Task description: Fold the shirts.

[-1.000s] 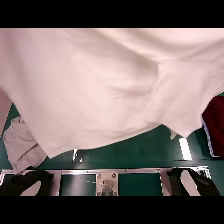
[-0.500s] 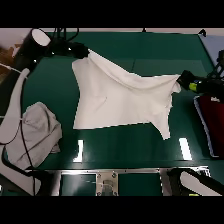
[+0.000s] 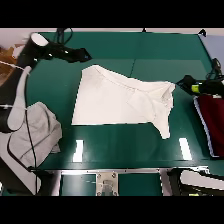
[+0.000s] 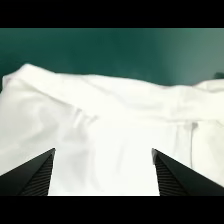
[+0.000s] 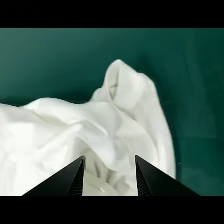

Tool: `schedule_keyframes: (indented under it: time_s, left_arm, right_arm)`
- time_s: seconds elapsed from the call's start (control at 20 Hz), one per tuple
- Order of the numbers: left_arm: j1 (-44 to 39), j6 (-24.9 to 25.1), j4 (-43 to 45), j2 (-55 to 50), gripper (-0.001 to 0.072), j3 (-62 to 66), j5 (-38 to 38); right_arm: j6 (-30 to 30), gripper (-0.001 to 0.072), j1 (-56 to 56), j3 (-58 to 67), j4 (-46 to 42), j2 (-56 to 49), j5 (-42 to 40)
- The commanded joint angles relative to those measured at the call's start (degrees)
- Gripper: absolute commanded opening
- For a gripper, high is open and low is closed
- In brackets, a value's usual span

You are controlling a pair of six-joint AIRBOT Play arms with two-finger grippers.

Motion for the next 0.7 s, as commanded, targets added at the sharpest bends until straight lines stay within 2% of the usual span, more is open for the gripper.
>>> schedule_keyframes:
  time_s: [0.0, 0.1, 0.25, 0.3, 0.4, 0.65]
  left_arm:
    - [6.9, -8.2, 4.9, 2.5, 0.0708, 2.9, -22.1]
    - [10.5, -11.8, 5.5, 3.4, 0.0707, -2.2, -28.8]
    - [12.9, -13.7, 6.8, 5.3, 0.0707, -16.2, -31.1]
    - [12.9, -13.6, 7.2, 5.9, 0.0707, -21.3, -30.7]
    - [12.9, -12.5, 7.2, 7.1, 0.0706, -31.4, -27.7]
    - [11.6, -10.2, 5.1, 7.3, 0.0706, -46.5, -19.3]
  right_arm:
    - [0.0, 0.037, -8.9, 2.4, -5.2, 0.3, 13.2]
    - [0.0, 0.0369, -12.9, -0.2, -5.2, 0.3, 15.0]
    - [-0.1, 0.0368, -15.0, -6.0, -5.2, 0.3, 13.4]
    - [-0.6, 0.0358, -15.0, -7.5, -5.1, 0.3, 12.1]
    - [-1.1, 0.0271, -14.8, -9.4, -4.9, 0.2, 10.6]
    - [-1.1, 0.0264, -14.7, -9.7, -4.0, 0.1, 10.2]
